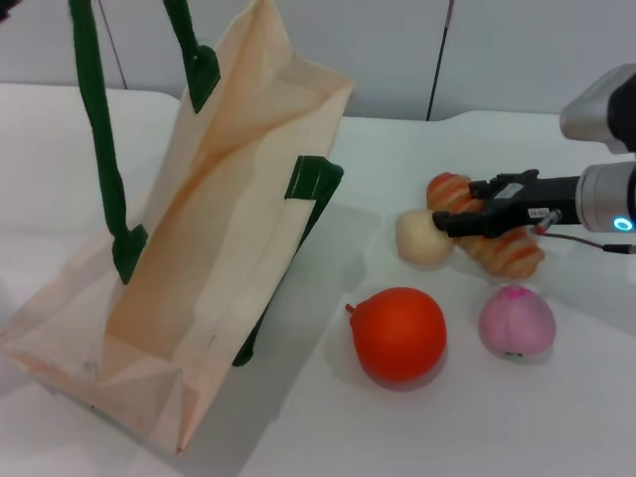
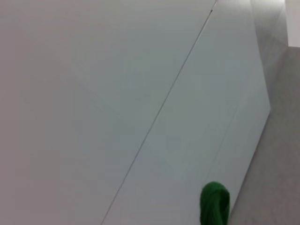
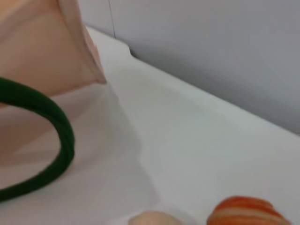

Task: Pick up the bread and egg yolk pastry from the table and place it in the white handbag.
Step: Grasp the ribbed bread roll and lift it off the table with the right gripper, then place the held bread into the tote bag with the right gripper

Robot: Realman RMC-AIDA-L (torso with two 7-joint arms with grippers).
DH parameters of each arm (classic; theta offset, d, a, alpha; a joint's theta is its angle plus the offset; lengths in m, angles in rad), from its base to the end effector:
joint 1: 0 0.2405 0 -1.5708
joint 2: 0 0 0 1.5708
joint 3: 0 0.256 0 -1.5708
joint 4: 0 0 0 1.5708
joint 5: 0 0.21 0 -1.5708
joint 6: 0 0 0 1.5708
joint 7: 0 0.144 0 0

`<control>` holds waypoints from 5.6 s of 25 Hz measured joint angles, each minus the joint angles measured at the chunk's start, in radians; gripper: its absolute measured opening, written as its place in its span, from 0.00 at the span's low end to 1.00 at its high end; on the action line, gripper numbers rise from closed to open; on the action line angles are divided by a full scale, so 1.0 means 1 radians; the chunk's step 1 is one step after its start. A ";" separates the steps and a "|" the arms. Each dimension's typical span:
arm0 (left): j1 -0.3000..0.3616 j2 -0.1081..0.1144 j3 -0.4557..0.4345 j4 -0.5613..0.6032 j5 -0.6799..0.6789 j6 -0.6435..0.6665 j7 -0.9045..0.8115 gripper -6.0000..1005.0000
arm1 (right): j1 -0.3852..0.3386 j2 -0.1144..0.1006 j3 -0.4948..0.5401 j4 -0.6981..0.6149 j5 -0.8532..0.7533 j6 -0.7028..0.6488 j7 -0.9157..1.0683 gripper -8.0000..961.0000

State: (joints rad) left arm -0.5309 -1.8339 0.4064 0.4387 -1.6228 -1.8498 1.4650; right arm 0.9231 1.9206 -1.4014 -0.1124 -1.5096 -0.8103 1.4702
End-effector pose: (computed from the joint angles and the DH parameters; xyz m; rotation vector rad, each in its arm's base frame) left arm -0.2629 0.3378 0.1518 -2.2226 -0.7894 -1.5543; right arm 0.2528 0.4303 -0.0422 -2.5507 0.7523 0.1189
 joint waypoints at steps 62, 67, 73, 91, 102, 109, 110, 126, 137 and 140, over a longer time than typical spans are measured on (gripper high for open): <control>-0.047 0.007 0.009 -0.038 0.005 0.045 -0.004 0.12 | -0.399 0.108 0.256 -1.104 -0.385 -0.595 0.370 0.49; -0.059 0.005 0.014 -0.041 0.013 0.060 -0.003 0.12 | -0.356 0.109 0.181 -1.151 -0.344 -0.704 0.385 0.45; -0.075 0.003 0.014 -0.041 0.020 0.060 -0.007 0.12 | -0.269 0.110 -0.014 -1.189 -0.370 -0.677 0.468 0.39; -0.104 0.001 0.014 -0.051 0.043 0.060 -0.010 0.12 | -0.106 0.110 -0.520 -1.458 -1.037 -0.384 1.074 0.31; -0.106 0.001 0.014 -0.051 0.046 0.063 -0.014 0.12 | -0.074 0.116 -0.801 -1.525 -1.370 -0.290 1.218 0.29; -0.122 0.006 0.014 -0.051 0.056 0.074 -0.045 0.12 | -0.054 0.114 -0.904 -1.493 -1.383 -0.168 1.148 0.28; -0.124 0.006 0.014 -0.051 0.057 0.074 -0.048 0.12 | -0.048 0.114 -0.914 -1.479 -1.384 -0.152 1.142 0.28; -0.175 0.007 0.014 -0.052 0.092 0.055 -0.102 0.12 | 0.004 0.119 -1.013 -1.270 -1.389 0.129 0.967 0.27; -0.204 0.007 0.002 -0.094 0.095 -0.037 -0.127 0.12 | 0.026 0.123 -1.001 -1.068 -1.389 0.370 0.911 0.25; -0.198 0.010 -0.002 -0.092 0.079 -0.058 -0.140 0.12 | 0.027 0.122 -0.990 -1.015 -1.389 0.416 0.905 0.25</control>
State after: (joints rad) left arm -0.7287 -1.8241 0.4041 0.3467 -1.5443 -1.9075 1.3245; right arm 0.9497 2.0431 -2.3915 -1.1273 -2.8987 -0.3942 2.3748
